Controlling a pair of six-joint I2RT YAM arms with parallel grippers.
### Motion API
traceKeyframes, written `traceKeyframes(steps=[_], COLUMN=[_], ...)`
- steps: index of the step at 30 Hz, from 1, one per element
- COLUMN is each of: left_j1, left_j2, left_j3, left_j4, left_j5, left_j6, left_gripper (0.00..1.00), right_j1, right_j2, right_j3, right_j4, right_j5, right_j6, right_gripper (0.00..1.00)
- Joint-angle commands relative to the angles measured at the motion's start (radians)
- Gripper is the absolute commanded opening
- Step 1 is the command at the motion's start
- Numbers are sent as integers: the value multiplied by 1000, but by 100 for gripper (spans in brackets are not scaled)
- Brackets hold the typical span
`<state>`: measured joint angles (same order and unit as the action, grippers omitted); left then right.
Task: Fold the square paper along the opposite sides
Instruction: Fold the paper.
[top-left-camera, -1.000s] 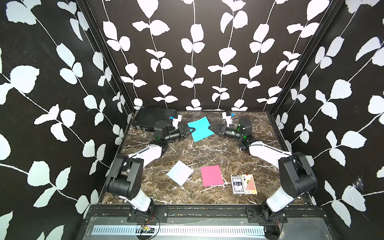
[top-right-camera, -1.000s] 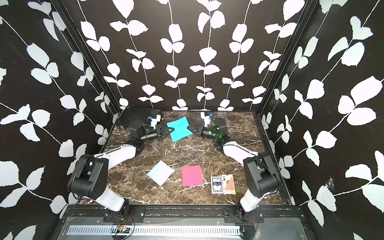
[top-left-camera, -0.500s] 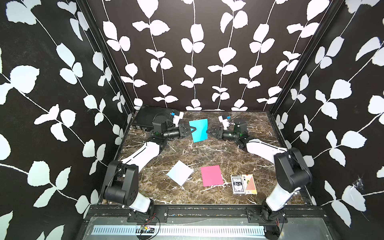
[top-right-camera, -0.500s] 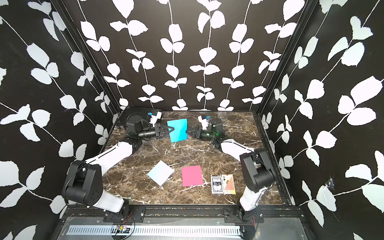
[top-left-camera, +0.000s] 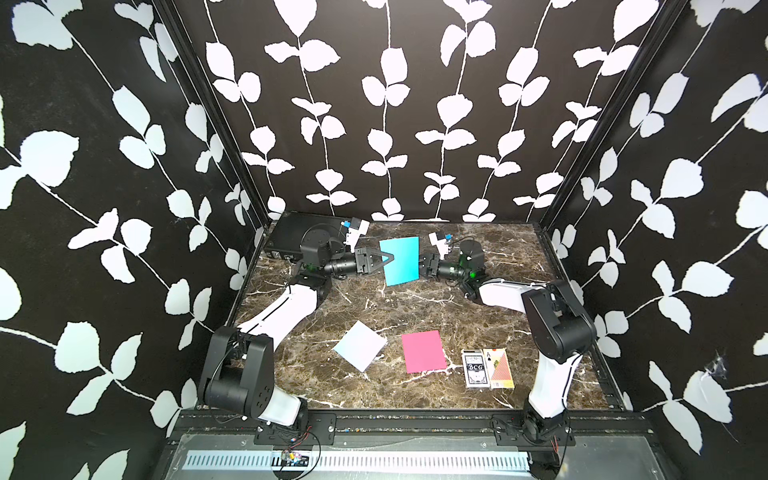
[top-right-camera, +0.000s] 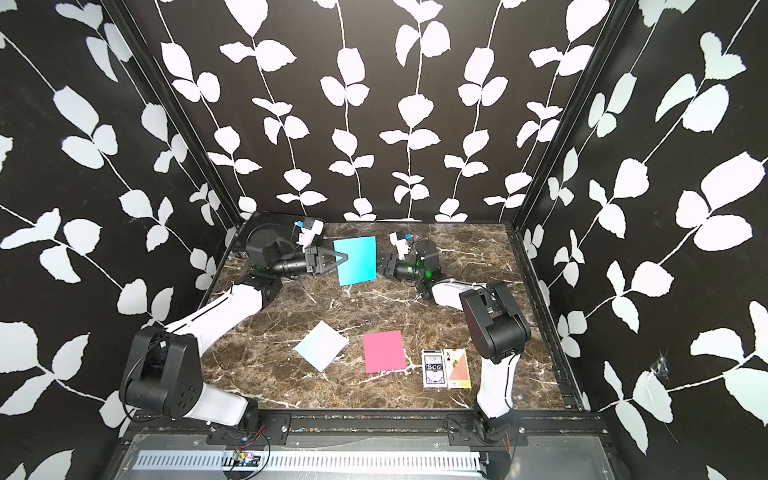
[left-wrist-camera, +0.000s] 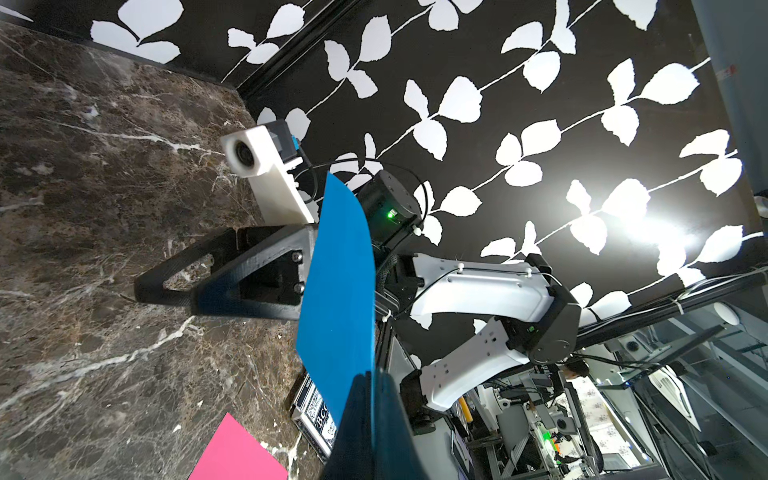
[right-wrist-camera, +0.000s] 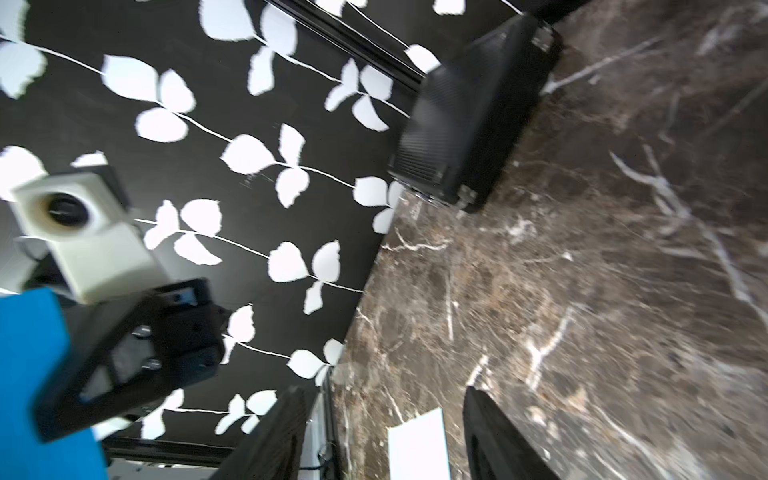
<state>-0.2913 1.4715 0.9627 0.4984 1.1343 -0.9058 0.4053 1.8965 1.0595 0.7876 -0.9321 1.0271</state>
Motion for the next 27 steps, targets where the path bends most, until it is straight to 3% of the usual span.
traceKeyframes(steps=[1, 18, 24, 27], left_j1=[-2, -3, -2, -3], left_j2=[-7, 1, 0, 0], left_j3=[5, 10, 10, 13], left_j4=[-11, -95, -99, -92], left_j5=[23, -3, -11, -16], left_j6=[46, 123, 121, 113], left_gripper=[0, 0, 0, 0], right_j1=[-3, -20, 11, 53], right_j2=[-72, -339, -365, -359], right_j3=[-42, -183, -179, -154], right_j4=[145, 34, 53, 41], right_j5=[-38, -16, -6, -1], right_j6=[68, 28, 53, 51], right_gripper=[61, 55, 60, 67])
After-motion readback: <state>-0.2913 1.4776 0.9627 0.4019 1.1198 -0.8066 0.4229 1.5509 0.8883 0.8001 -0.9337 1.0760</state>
